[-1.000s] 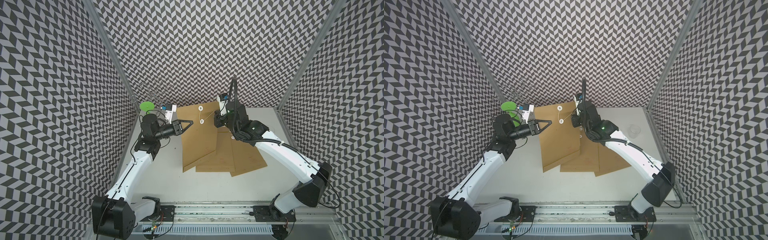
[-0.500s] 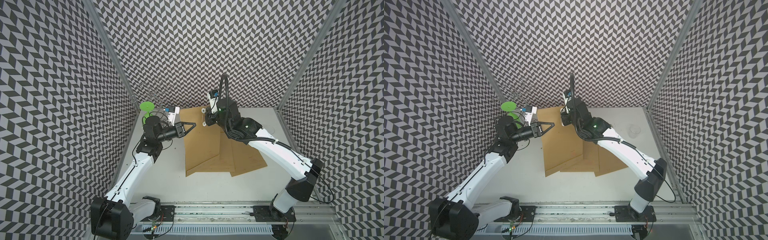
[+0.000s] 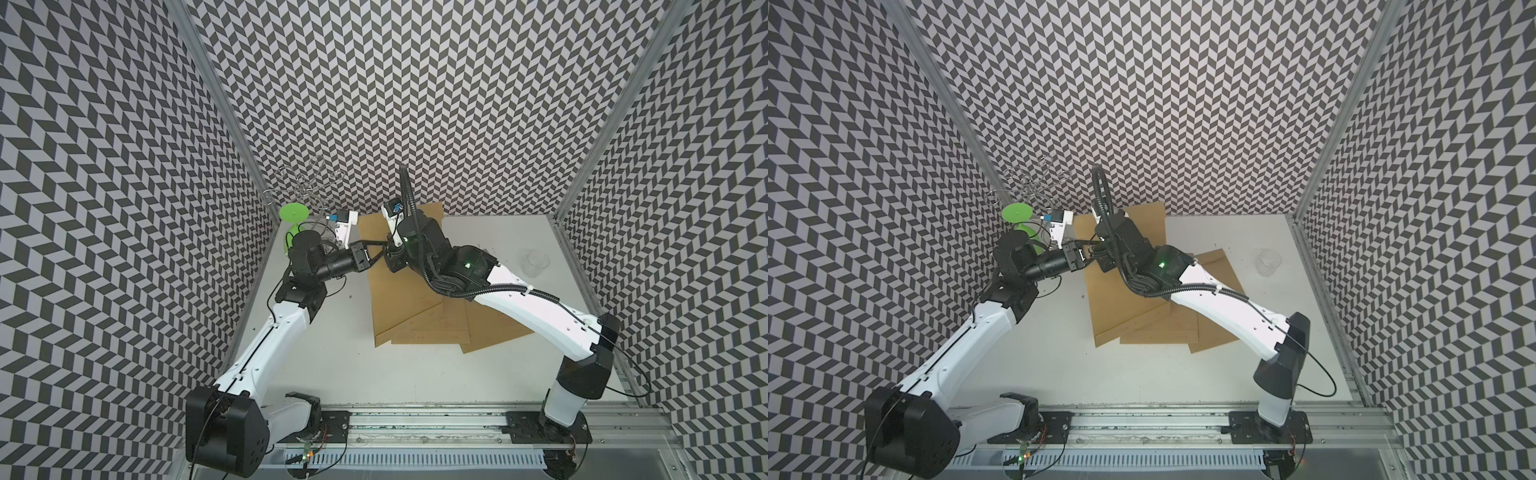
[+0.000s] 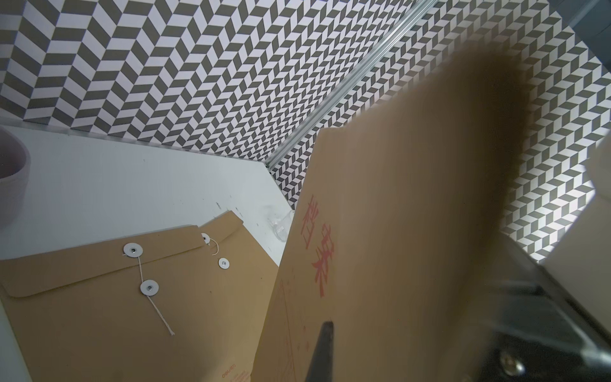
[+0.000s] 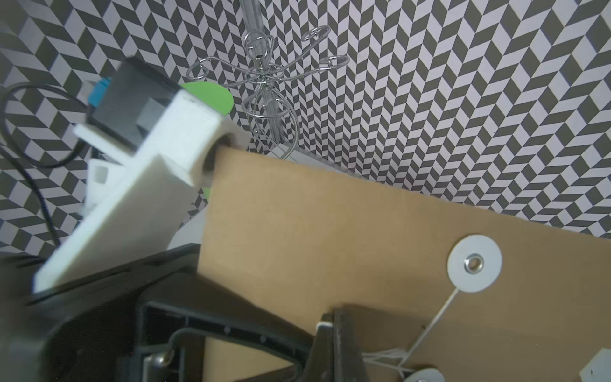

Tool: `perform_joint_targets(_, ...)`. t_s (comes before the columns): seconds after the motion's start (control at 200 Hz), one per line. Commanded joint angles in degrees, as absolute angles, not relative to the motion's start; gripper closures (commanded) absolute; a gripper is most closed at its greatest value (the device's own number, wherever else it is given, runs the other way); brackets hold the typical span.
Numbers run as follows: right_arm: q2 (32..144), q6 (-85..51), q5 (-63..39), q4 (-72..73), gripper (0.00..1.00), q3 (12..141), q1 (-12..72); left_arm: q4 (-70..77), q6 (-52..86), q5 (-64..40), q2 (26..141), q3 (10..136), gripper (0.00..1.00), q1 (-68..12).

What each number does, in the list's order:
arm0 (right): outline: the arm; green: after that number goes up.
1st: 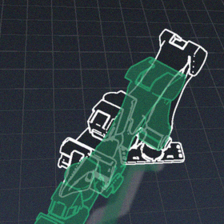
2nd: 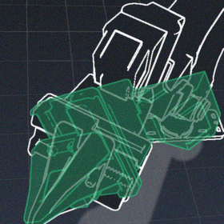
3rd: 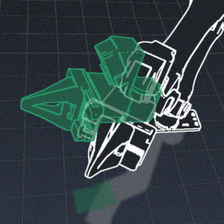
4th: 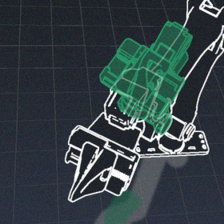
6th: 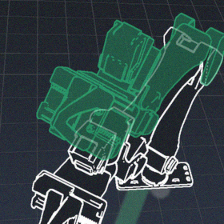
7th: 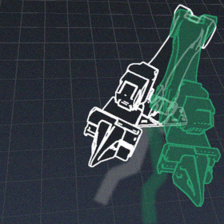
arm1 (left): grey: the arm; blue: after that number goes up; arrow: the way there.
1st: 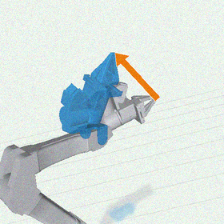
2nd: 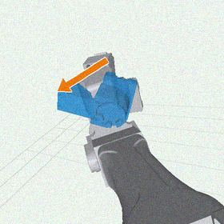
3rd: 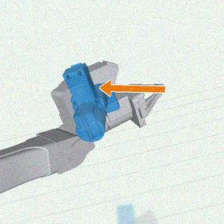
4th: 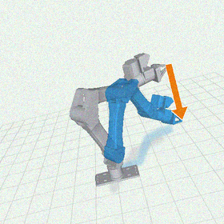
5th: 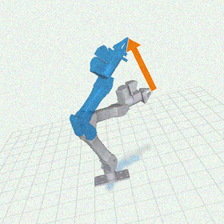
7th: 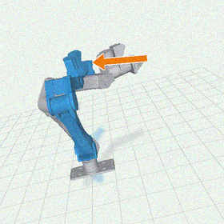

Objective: Close the mouth of the file bag
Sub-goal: Close the file bag.

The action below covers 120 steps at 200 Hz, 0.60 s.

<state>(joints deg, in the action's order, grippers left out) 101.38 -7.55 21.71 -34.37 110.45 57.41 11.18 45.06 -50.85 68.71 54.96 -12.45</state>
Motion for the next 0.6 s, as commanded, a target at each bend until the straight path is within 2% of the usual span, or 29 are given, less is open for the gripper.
perform_joint_targets(0.0, 99.4, -9.2, 20.3, -32.1, 1.00, 108.8, 58.5, 14.7, 45.5, -51.2, 69.2, 58.6, 1.00, -12.0)
perform_joint_targets(0.421, 92.1, -15.4, 12.7, -19.2, 1.00, 91.9, 57.7, 19.1, 47.9, -51.7, 71.8, 63.6, 1.00, -10.3)
perform_joint_targets(0.596, 91.4, -16.5, 9.4, -16.5, 1.00, 87.8, 52.5, 18.4, 48.2, -53.3, 71.6, 65.2, 1.00, -10.1)
